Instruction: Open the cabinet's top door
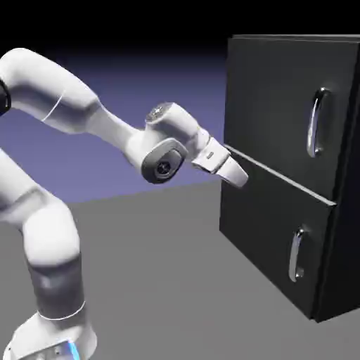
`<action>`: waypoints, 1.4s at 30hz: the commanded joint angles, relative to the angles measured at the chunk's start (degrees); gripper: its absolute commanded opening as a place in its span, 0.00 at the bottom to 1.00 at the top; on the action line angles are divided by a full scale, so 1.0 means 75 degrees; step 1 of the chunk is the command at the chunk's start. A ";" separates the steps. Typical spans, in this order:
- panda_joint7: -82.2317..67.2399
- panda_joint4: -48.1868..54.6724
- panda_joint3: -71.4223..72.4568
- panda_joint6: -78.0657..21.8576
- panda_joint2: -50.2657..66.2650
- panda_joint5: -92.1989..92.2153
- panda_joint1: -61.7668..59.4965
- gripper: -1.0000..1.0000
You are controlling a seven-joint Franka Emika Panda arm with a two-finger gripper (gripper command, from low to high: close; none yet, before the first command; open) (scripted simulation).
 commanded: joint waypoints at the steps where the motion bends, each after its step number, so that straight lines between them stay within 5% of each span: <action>1: 0.0252 0.0075 -0.0129 -0.0009 -0.0033 -0.0333 0.0119 0.50; 42: 1.0590 0.3152 -0.5414 -0.0383 -0.1365 -1.3954 0.5001 0.50</action>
